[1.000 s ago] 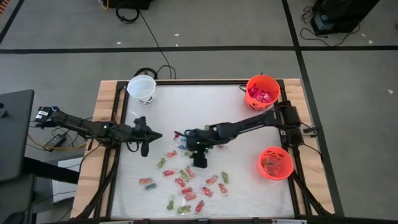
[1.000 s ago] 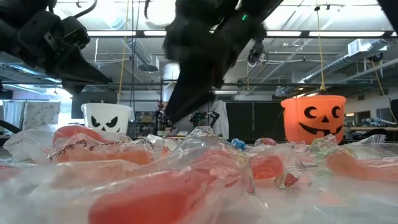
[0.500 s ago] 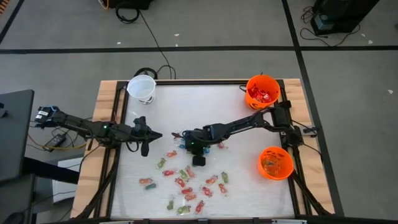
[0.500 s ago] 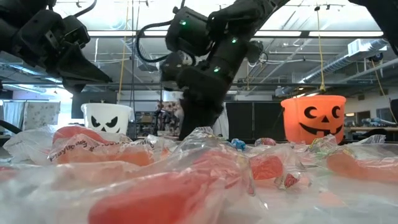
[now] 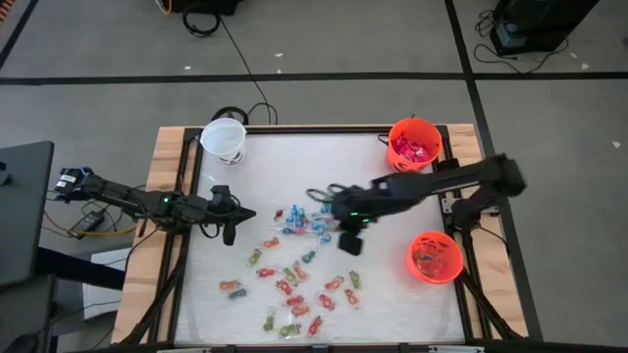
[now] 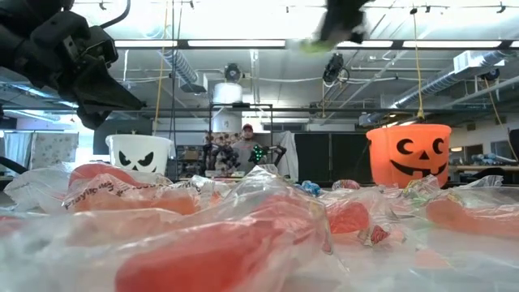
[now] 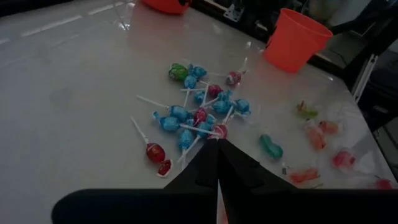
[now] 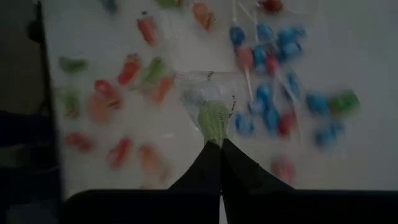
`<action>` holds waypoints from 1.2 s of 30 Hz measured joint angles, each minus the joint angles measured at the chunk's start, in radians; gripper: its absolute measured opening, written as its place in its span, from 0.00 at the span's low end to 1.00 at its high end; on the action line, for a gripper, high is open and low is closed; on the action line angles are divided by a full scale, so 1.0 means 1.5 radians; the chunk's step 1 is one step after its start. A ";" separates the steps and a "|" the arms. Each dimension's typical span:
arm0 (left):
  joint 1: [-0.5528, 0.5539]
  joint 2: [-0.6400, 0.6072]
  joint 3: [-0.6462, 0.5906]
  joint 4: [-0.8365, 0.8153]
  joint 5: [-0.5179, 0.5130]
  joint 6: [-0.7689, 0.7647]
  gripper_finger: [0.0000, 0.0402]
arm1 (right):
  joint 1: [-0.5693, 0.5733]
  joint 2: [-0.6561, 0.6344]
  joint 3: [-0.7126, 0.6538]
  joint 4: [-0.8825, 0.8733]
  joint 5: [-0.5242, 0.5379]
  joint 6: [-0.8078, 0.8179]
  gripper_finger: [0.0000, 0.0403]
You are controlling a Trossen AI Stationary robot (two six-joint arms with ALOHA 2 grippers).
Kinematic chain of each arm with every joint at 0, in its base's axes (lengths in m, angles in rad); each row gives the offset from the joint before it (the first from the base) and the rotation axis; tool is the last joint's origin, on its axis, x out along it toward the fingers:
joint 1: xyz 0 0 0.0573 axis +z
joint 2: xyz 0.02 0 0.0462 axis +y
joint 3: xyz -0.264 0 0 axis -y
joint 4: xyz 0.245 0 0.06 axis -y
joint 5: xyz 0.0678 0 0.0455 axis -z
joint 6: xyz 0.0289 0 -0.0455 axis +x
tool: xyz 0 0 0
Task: Sort candy by brand, put in halloween buckets
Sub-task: Put the green gummy into the bottom orange bucket
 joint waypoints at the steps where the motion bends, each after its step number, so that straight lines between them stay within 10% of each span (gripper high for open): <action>1: 0.000 0.000 0.000 0.001 0.001 -0.001 0.03 | 0.009 -0.018 0.000 -0.036 0.003 0.025 0.01; 10: 0.000 0.000 0.000 0.014 0.069 -0.051 0.03 | 0.146 -0.121 -0.024 -0.331 0.018 0.267 0.01; 26: 0.000 0.082 0.000 0.020 0.133 0.003 0.03 | 0.366 -0.200 -0.288 -0.295 -0.008 0.717 0.02; 36: 0.000 0.087 0.000 0.052 0.131 -0.002 0.03 | 0.400 -0.207 -0.279 -0.261 0.033 0.754 0.28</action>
